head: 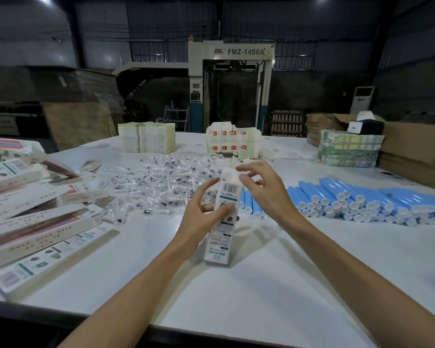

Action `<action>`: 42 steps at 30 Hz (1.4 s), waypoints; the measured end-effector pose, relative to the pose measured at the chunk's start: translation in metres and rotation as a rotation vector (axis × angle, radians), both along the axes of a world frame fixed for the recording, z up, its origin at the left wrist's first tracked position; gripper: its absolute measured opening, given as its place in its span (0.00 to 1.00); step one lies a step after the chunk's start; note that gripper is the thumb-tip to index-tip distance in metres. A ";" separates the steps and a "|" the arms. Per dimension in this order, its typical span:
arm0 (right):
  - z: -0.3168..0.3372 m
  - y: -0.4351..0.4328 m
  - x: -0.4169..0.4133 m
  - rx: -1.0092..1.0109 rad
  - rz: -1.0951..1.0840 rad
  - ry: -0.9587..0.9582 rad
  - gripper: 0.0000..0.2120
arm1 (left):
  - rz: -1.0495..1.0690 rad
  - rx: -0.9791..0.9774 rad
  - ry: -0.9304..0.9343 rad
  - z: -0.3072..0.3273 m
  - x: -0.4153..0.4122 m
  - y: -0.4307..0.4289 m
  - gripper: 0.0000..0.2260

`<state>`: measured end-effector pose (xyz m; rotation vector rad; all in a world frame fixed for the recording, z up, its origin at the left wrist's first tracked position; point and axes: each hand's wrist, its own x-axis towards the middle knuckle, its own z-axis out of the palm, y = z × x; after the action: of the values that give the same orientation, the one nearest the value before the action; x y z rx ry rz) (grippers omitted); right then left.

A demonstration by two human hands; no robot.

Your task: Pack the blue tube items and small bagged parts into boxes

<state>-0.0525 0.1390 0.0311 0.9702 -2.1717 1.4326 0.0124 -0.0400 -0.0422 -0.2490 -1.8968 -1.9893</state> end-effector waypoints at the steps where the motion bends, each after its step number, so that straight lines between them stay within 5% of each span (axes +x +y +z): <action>1: -0.007 0.004 0.001 -0.062 0.004 -0.032 0.10 | 0.002 -0.001 0.006 -0.001 0.000 0.000 0.36; 11: -0.067 0.011 0.008 -0.150 0.206 -0.230 0.23 | -0.019 -0.059 0.031 -0.002 -0.004 0.012 0.33; 21: -0.062 0.026 -0.008 -0.295 0.197 -0.322 0.19 | -0.074 -0.193 0.042 0.018 -0.030 0.029 0.26; 36: -0.069 0.035 -0.023 -0.131 0.186 -0.337 0.06 | -0.090 -0.016 -0.095 -0.010 -0.036 0.039 0.23; 42: -0.061 0.043 -0.021 -0.277 0.151 -0.326 0.07 | -0.097 -0.065 -0.077 -0.005 -0.031 0.043 0.24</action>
<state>-0.0740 0.1817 -0.0299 0.8625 -2.0662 2.0237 -0.0187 0.0031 -0.0475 -0.2912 -2.0359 -2.0283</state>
